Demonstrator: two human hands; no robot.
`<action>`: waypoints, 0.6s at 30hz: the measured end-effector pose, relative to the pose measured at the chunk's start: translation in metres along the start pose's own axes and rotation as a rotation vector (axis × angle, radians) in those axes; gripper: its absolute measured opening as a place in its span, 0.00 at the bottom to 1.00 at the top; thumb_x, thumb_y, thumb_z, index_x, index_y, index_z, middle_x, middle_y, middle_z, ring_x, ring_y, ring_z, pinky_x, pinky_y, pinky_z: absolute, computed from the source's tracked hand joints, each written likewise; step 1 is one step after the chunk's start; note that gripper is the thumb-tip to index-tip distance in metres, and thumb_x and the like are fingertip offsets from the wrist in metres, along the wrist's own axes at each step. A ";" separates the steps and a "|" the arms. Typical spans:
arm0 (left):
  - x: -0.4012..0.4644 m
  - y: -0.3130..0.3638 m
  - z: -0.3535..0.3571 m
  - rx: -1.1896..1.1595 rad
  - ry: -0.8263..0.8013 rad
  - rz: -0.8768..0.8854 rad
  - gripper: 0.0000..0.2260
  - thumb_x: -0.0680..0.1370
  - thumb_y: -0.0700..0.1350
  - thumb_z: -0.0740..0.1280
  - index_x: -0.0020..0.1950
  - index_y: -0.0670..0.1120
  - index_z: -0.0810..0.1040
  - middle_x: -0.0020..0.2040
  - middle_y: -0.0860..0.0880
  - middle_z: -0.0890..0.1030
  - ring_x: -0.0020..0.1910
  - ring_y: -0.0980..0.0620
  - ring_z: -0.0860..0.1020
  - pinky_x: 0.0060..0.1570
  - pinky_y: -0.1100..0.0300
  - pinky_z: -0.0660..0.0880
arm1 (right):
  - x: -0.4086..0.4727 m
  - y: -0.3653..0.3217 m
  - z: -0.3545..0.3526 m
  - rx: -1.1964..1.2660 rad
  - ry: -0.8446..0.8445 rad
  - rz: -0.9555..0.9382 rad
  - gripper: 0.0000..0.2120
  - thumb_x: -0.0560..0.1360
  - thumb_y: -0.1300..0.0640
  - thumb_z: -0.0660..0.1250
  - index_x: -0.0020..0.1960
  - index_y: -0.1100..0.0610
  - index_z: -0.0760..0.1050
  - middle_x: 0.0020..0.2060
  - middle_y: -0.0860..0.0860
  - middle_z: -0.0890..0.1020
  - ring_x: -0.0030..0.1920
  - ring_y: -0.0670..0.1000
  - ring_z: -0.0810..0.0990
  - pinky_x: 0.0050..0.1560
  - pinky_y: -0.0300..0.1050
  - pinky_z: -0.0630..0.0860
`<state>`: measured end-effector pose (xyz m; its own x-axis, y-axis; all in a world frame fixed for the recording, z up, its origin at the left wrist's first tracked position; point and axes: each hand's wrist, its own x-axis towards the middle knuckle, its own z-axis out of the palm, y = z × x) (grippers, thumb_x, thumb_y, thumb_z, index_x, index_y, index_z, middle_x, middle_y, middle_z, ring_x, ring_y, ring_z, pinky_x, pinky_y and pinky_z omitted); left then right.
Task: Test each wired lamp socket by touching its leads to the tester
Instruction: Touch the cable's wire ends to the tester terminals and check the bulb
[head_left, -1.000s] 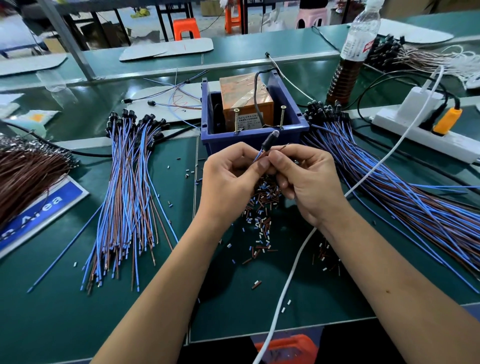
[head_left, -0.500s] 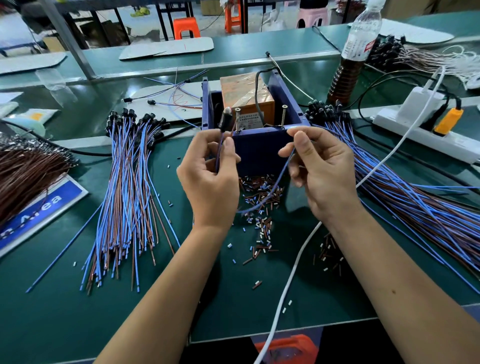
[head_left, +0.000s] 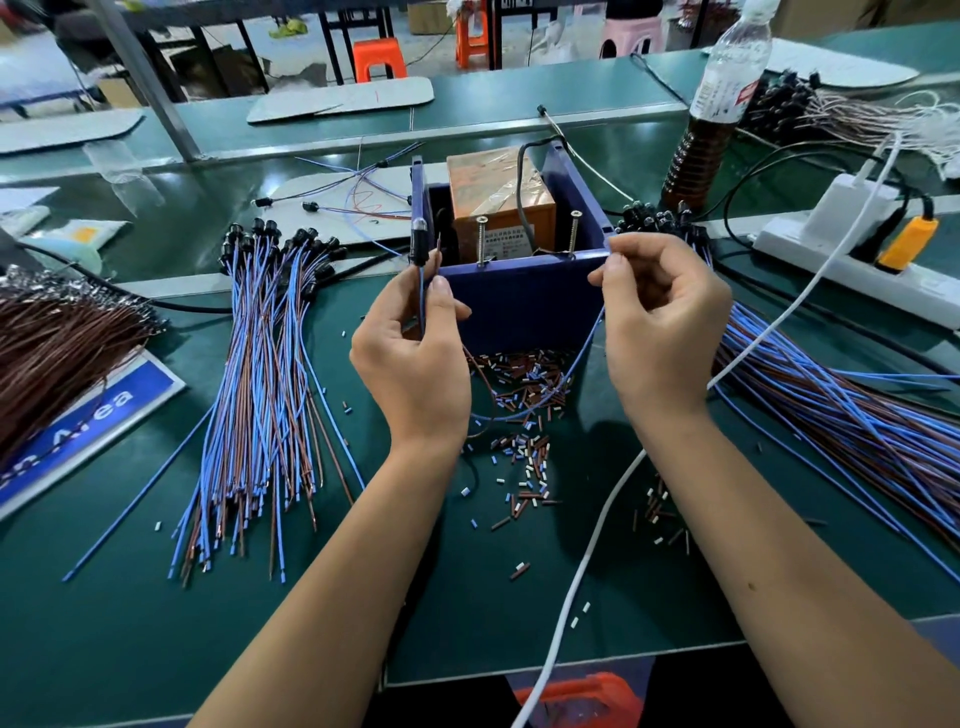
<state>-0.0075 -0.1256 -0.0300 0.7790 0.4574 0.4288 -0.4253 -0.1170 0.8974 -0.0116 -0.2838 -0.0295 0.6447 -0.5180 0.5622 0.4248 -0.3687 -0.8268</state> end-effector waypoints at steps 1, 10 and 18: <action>0.000 -0.001 0.000 -0.005 -0.004 0.001 0.13 0.81 0.42 0.69 0.47 0.61 0.82 0.34 0.54 0.83 0.38 0.56 0.80 0.49 0.57 0.78 | 0.001 -0.001 0.001 -0.034 0.006 -0.014 0.06 0.78 0.61 0.68 0.51 0.56 0.84 0.38 0.49 0.86 0.39 0.49 0.84 0.42 0.45 0.81; 0.002 0.001 0.001 -0.041 -0.049 -0.020 0.07 0.81 0.38 0.70 0.56 0.42 0.85 0.34 0.52 0.83 0.38 0.53 0.82 0.52 0.53 0.82 | -0.004 -0.008 0.011 -0.160 0.039 -0.116 0.07 0.79 0.60 0.69 0.51 0.59 0.86 0.37 0.46 0.84 0.36 0.41 0.81 0.41 0.36 0.76; 0.001 0.000 0.003 -0.023 -0.073 0.011 0.07 0.81 0.37 0.69 0.54 0.44 0.86 0.34 0.51 0.83 0.38 0.54 0.81 0.51 0.57 0.81 | -0.007 -0.009 0.010 -0.122 0.018 -0.087 0.07 0.80 0.60 0.69 0.52 0.58 0.86 0.38 0.48 0.86 0.38 0.47 0.84 0.42 0.49 0.82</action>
<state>-0.0054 -0.1276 -0.0289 0.8056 0.3904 0.4457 -0.4436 -0.1013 0.8905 -0.0135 -0.2697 -0.0263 0.5970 -0.4929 0.6329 0.3974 -0.5036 -0.7671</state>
